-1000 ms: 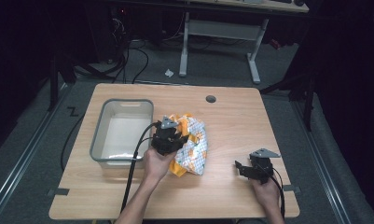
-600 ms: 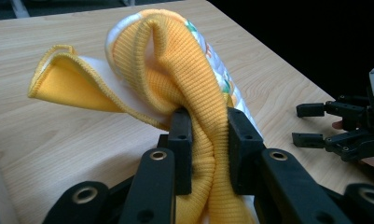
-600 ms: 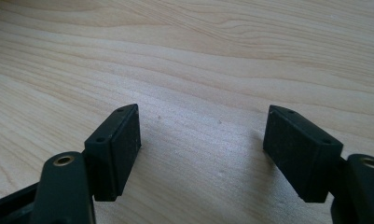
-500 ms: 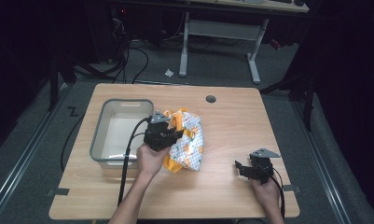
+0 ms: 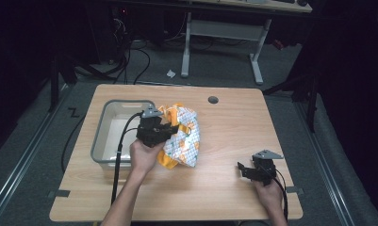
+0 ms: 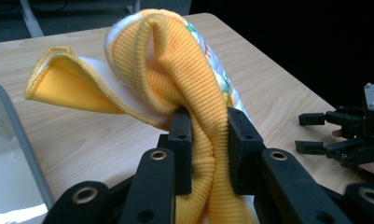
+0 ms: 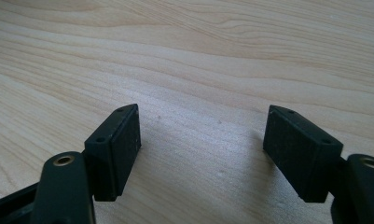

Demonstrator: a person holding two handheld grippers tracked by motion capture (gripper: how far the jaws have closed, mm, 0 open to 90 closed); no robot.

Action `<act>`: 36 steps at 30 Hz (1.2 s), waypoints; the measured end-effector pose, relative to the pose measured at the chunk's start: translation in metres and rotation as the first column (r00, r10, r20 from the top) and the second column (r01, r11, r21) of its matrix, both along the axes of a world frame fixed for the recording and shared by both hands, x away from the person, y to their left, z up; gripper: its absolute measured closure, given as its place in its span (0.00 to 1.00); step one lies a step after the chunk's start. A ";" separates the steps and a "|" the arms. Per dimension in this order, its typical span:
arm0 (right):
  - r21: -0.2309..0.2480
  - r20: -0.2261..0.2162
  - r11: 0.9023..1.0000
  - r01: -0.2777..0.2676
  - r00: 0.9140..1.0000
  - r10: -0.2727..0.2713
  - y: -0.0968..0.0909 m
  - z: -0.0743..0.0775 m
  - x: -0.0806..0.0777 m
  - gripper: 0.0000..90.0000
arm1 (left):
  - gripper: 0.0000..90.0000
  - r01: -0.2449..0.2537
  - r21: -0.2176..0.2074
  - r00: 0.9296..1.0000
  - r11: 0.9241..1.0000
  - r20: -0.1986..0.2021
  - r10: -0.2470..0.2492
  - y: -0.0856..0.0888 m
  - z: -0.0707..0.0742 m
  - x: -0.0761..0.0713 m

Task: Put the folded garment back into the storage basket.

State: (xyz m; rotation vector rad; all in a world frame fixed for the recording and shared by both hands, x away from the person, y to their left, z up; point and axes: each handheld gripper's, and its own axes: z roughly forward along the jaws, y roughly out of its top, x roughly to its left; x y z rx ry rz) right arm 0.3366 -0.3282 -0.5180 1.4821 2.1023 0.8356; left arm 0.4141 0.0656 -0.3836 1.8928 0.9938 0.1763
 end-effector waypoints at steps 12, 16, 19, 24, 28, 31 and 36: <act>0.000 0.000 1.000 0.000 1.000 0.000 0.000 0.000 0.000 0.31 | 0.83 -0.043 0.001 0.999 0.999 0.021 0.043 0.026 0.012 0.002; 0.000 0.000 1.000 0.000 1.000 0.000 0.000 0.000 0.000 0.31 | 0.83 -0.052 0.000 0.998 0.999 0.021 0.052 0.032 0.014 0.002; 0.000 0.000 1.000 0.000 1.000 0.000 0.000 0.000 0.000 0.31 | 0.83 -0.067 -0.004 0.997 0.998 0.029 0.067 0.040 0.017 0.002; -0.001 0.001 1.000 -0.001 1.000 0.001 0.000 0.000 0.000 0.31 | 0.83 -0.081 -0.016 0.996 0.997 0.033 0.082 0.049 0.021 0.002; -0.001 0.001 1.000 -0.001 1.000 0.001 0.000 0.000 0.000 0.31 | 0.83 -0.087 -0.011 0.996 0.996 0.034 0.088 0.055 0.023 0.002; 0.000 0.001 1.000 0.000 1.000 0.000 0.000 0.000 0.000 0.31 | 0.83 -0.095 -0.007 0.995 0.995 0.032 0.095 0.060 0.023 0.002; 0.000 0.001 1.000 -0.001 1.000 0.001 0.000 0.000 0.000 0.31 | 0.83 -0.108 -0.008 0.994 0.994 0.036 0.108 0.068 0.026 0.002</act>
